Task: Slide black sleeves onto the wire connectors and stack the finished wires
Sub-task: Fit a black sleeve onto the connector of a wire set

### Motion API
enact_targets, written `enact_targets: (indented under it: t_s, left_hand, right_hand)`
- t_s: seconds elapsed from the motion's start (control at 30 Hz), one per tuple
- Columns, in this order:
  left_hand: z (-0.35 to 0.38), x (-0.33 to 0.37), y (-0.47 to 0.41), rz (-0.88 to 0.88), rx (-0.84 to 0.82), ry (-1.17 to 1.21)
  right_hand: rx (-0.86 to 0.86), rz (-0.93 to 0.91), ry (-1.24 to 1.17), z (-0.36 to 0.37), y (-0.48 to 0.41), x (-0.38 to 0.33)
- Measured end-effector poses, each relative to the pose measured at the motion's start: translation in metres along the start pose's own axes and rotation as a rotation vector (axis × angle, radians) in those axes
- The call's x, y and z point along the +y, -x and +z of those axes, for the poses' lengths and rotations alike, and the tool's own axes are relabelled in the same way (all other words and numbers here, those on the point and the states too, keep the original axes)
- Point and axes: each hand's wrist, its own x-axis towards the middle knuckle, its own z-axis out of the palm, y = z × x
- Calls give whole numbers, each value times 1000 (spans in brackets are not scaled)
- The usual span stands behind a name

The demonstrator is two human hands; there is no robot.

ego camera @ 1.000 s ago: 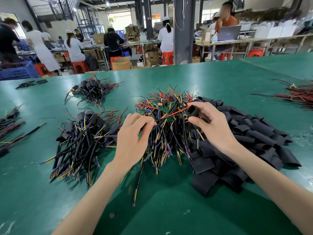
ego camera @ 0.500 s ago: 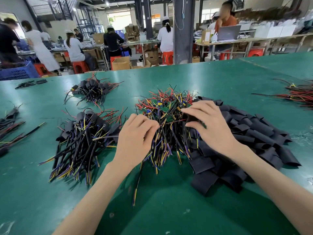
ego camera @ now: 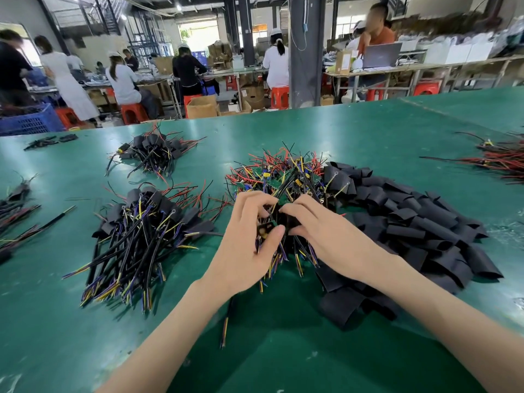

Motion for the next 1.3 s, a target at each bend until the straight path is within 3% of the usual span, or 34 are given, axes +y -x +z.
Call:
enact_targets:
  t_s: [0.27, 0.5, 0.77, 0.93, 1.3]
  left_hand:
    - [-8, -11, -6, -188, -54, -367]
    - [-9, -2, -9, -307, -48, 55]
    - [-10, -3, -10, -348, -93, 203]
    - [-9, -6, -9, -320, -130, 216]
    - [-7, -7, -6, -257, -147, 78]
  right_hand:
    - [215, 114, -188, -3, -1, 10]
    - [172, 93, -150, 0, -1, 13]
    - [152, 40, 3, 4, -1, 9]
    - [219, 97, -153, 4, 0, 6]
    - [141, -5, -242, -3, 1, 8]
